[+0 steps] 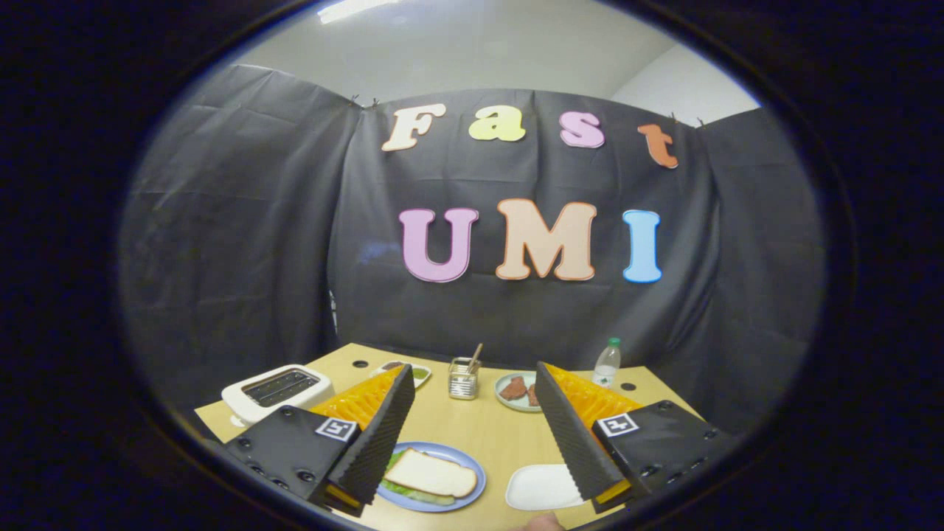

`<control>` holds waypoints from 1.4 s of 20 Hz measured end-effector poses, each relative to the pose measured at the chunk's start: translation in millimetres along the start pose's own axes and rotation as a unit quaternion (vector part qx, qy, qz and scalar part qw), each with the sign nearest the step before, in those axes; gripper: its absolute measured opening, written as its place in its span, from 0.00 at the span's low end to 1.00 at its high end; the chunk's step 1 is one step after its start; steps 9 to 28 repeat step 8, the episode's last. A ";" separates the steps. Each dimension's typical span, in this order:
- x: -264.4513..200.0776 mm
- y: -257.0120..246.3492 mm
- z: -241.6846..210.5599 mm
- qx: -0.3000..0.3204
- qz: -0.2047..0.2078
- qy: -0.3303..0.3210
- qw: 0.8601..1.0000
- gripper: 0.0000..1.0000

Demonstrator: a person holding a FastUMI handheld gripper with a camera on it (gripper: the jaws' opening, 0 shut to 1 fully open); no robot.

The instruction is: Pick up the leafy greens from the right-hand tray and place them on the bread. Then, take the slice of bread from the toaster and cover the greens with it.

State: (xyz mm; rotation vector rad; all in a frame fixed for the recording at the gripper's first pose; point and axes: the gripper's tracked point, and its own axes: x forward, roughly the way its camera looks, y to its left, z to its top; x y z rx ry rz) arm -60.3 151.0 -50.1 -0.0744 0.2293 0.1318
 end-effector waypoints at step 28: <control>-7.1 -22.2 21.4 0.018 -0.059 -0.020 0.998 1.00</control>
